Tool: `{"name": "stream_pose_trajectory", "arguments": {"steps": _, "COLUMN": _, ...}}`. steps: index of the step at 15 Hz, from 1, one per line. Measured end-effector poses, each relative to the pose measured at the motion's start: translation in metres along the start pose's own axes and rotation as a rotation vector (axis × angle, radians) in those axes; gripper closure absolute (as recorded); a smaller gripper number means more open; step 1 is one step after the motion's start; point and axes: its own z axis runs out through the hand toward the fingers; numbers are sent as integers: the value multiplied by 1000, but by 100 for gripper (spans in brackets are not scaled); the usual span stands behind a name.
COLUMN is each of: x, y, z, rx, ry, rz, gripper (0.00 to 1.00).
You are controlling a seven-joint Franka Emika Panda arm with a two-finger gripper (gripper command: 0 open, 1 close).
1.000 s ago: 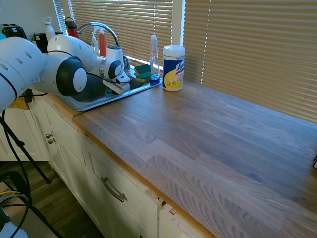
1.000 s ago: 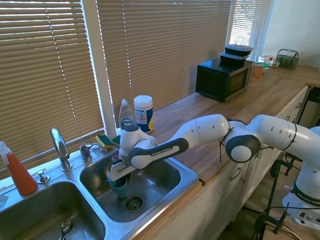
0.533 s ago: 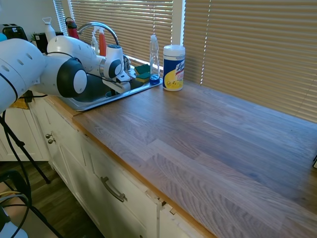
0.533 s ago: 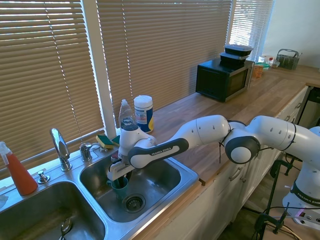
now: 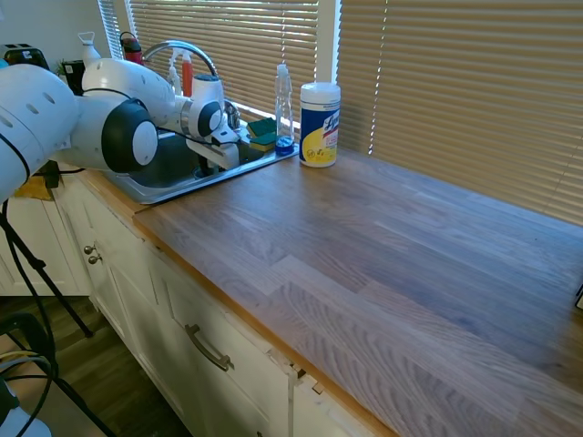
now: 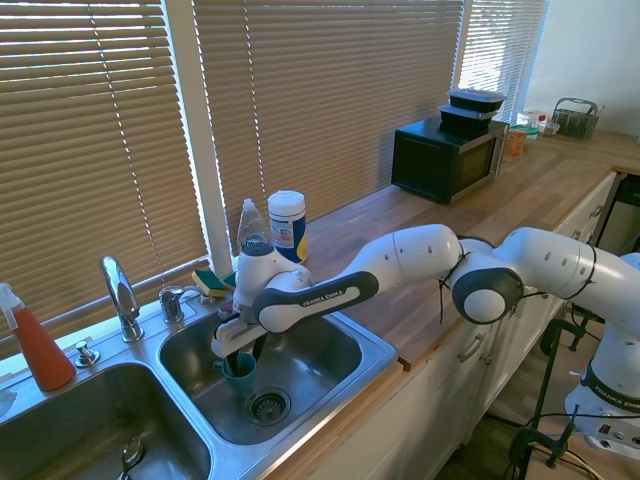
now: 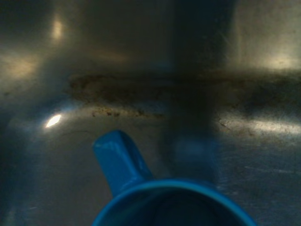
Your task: Put the mug in the sink
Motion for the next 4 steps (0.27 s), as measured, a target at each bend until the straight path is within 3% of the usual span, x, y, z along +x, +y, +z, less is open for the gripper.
{"name": "stream_pose_trajectory", "arguments": {"steps": 4, "x": -5, "y": -2, "z": -35, "rx": -7, "ry": 23, "rz": 15, "gripper": 0}}
